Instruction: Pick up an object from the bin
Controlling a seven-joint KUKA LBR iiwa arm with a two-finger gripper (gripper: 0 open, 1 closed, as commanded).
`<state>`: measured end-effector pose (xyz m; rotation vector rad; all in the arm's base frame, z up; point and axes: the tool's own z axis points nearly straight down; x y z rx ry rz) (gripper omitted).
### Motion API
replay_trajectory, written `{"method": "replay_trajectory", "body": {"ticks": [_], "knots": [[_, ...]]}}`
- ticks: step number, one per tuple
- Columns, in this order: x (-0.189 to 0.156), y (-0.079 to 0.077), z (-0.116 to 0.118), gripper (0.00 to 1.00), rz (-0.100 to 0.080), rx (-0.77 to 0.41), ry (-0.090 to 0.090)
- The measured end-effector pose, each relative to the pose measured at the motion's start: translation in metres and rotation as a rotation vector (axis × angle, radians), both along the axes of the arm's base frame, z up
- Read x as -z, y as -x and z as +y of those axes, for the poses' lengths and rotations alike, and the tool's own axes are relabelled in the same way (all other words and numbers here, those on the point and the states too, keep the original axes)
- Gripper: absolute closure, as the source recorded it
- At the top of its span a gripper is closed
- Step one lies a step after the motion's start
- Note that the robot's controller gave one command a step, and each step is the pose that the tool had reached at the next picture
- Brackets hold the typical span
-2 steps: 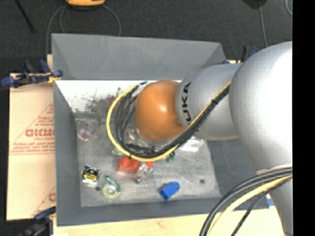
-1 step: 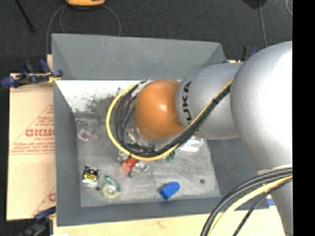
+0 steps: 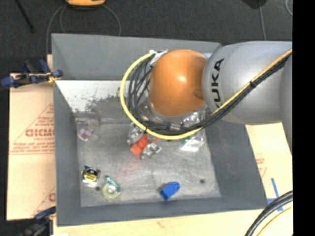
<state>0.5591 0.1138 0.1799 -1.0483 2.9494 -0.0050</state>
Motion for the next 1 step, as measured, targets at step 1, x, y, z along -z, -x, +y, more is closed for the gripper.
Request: {"method": "replay_trajectory", "body": {"ticks": [1], "knots": [[-0.0897, -0.001, -0.0336, 1.0, -0.001, 0.052, 0.0]]}}
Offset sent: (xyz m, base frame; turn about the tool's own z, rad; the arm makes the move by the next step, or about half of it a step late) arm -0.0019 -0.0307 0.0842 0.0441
